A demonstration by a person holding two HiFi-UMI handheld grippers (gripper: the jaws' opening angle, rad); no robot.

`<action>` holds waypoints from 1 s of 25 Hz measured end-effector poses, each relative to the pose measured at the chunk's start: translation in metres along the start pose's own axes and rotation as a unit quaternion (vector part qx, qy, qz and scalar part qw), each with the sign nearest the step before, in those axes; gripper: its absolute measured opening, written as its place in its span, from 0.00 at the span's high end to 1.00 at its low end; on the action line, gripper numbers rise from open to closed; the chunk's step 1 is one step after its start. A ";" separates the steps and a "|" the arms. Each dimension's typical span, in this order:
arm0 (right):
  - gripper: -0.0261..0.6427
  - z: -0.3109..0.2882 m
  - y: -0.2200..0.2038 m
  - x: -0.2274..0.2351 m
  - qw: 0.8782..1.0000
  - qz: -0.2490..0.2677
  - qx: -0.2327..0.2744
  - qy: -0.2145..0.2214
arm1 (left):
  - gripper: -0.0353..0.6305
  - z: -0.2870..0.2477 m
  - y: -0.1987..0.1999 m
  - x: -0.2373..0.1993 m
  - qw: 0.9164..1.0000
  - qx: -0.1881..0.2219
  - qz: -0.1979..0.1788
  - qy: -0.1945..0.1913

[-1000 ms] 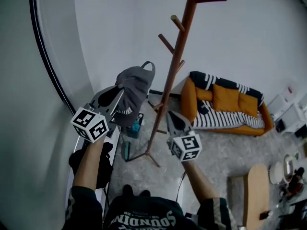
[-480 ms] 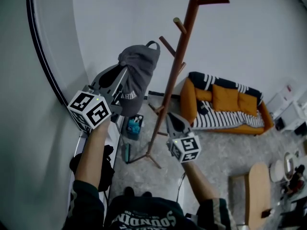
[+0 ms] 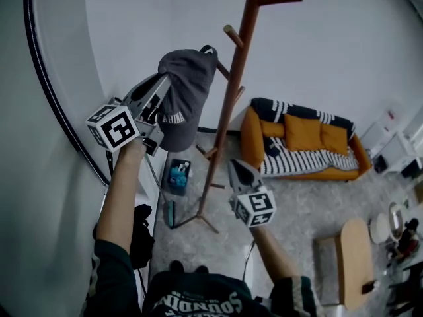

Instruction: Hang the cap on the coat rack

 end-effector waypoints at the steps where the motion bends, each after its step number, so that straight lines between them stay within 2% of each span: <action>1: 0.96 0.002 -0.001 0.002 1.000 0.000 -0.001 -0.001 | 0.87 -0.002 -0.006 -0.003 1.000 -0.005 0.015 -0.007; 4: 0.96 0.005 -0.006 0.008 1.000 -0.002 0.009 -0.001 | 0.87 -0.005 -0.023 -0.007 0.999 -0.018 0.044 -0.017; 10: 0.96 0.006 -0.005 0.010 1.000 0.004 -0.001 -0.008 | 0.87 -0.010 -0.046 -0.005 0.997 -0.031 0.064 -0.016; 17: 0.96 0.010 -0.004 0.002 1.000 -0.005 -0.006 0.000 | 0.87 -0.029 -0.042 0.000 0.998 -0.028 0.059 -0.027; 25: 0.96 0.011 -0.012 0.009 1.000 0.000 0.009 -0.004 | 0.87 -0.034 -0.053 -0.003 0.997 -0.047 0.053 -0.034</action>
Point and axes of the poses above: the fingertips, and each gripper's own axes: z backward along the fingers, x to its right, y out of its top, the point moved 8 cm from there along z, backward along the fingers, and after that the axes turned 14 degrees about -z, right-handed, at the moved point
